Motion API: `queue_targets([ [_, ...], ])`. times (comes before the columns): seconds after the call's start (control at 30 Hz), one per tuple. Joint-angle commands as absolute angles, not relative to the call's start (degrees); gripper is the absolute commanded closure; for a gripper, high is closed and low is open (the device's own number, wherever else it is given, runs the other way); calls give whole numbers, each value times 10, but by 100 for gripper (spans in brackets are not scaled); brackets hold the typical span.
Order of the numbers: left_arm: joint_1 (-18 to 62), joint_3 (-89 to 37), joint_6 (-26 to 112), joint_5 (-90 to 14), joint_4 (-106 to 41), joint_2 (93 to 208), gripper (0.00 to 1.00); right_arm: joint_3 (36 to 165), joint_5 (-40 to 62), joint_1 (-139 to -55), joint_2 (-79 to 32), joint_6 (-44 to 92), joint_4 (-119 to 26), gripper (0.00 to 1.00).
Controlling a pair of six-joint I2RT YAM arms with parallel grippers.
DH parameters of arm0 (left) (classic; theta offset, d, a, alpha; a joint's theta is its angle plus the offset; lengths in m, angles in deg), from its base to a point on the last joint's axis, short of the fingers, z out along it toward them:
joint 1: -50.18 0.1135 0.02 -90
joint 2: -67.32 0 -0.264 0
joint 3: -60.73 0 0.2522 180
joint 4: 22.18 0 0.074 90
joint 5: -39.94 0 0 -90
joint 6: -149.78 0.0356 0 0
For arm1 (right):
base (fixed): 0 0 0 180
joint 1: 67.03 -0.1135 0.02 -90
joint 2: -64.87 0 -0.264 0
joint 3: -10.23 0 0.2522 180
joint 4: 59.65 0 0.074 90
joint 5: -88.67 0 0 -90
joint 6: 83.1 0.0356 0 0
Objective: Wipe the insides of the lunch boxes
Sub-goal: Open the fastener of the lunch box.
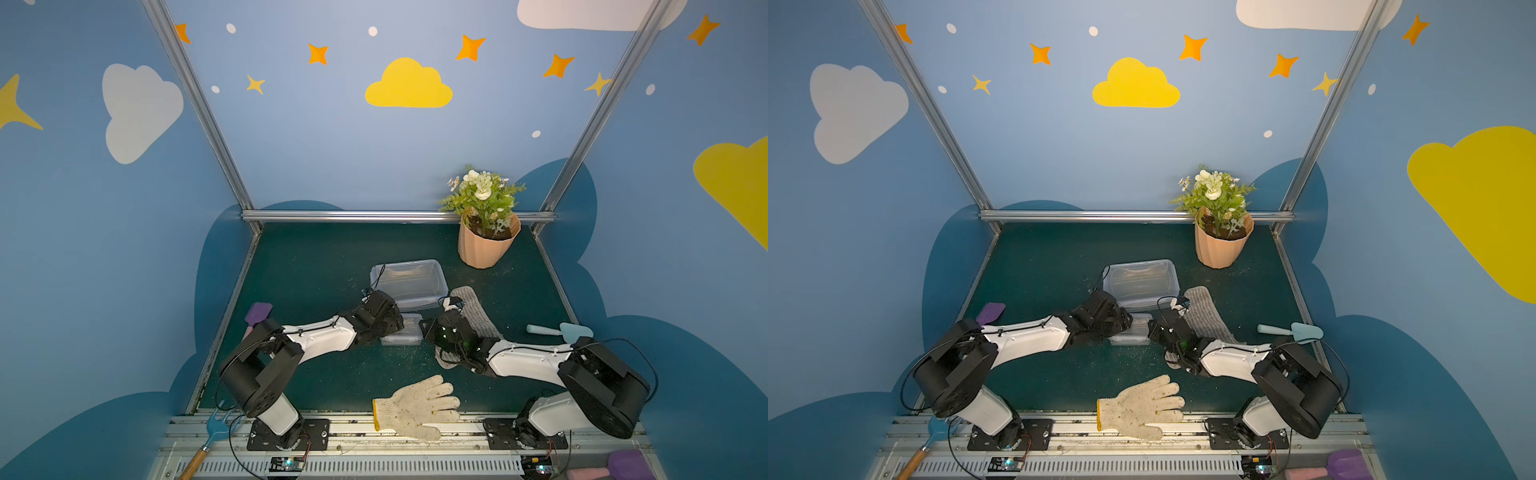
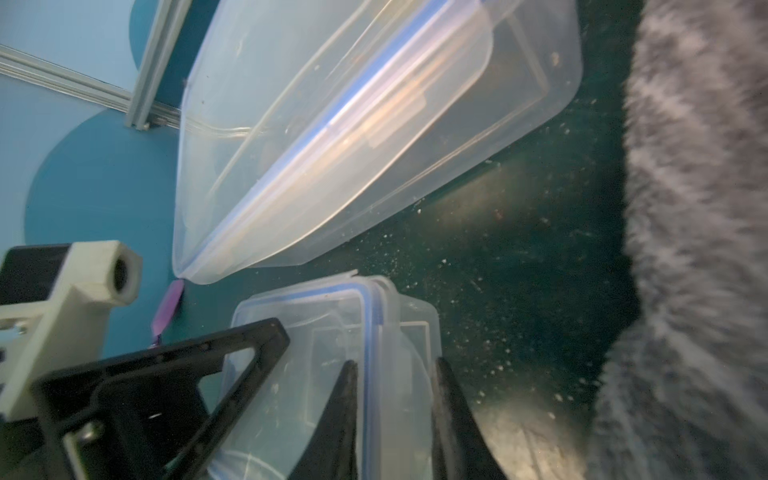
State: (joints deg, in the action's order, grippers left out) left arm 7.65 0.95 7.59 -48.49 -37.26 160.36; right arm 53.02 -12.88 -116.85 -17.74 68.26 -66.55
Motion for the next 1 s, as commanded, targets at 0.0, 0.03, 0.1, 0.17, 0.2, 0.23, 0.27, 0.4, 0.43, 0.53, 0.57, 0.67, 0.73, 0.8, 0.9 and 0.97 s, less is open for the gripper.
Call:
queue_targets([
  [0.0, 41, 41, 98, -437, -473, 1660, 21, 535, -46, -1210, -197, 624, -548, 100],
  [0.03, 38, 40, 98, -442, -476, 1660, 21, 536, -47, -1212, -198, 624, -543, 100],
  [0.1, 35, 39, 99, -446, -481, 1660, 20, 537, -47, -1213, -198, 624, -543, 100],
  [0.17, 35, 40, 98, -447, -481, 1660, 20, 537, -48, -1214, -197, 623, -544, 100],
  [0.2, 35, 39, 99, -448, -482, 1659, 20, 538, -47, -1213, -196, 622, -544, 100],
  [0.23, 35, 39, 99, -449, -484, 1658, 20, 538, -47, -1214, -194, 621, -542, 100],
  [0.27, 35, 38, 99, -450, -485, 1658, 20, 539, -47, -1214, -191, 620, -538, 100],
  [0.4, 35, 36, 101, -451, -486, 1659, 20, 538, -49, -1213, -169, 613, -527, 100],
  [0.43, 35, 35, 101, -451, -487, 1659, 19, 537, -49, -1212, -163, 612, -525, 100],
  [0.53, 35, 34, 102, -454, -488, 1658, 19, 534, -47, -1209, -143, 608, -520, 88],
  [0.57, 35, 34, 102, -454, -488, 1657, 19, 533, -46, -1208, -135, 605, -522, 82],
  [0.67, 35, 34, 104, -458, -489, 1652, 18, 528, -42, -1201, -115, 604, -530, 61],
  [0.73, 35, 35, 105, -460, -490, 1648, 16, 528, -34, -1192, -105, 603, -532, 55],
  [0.8, 35, 34, 107, -464, -490, 1643, 15, 528, -24, -1182, -97, 598, -537, 49],
  [0.9, 35, 32, 109, -470, -490, 1638, 12, 524, -9, -1162, -83, 593, -539, 38],
  [0.97, 35, 29, 110, -475, -494, 1634, 8, 520, 2, -1146, -69, 591, -537, 31],
])
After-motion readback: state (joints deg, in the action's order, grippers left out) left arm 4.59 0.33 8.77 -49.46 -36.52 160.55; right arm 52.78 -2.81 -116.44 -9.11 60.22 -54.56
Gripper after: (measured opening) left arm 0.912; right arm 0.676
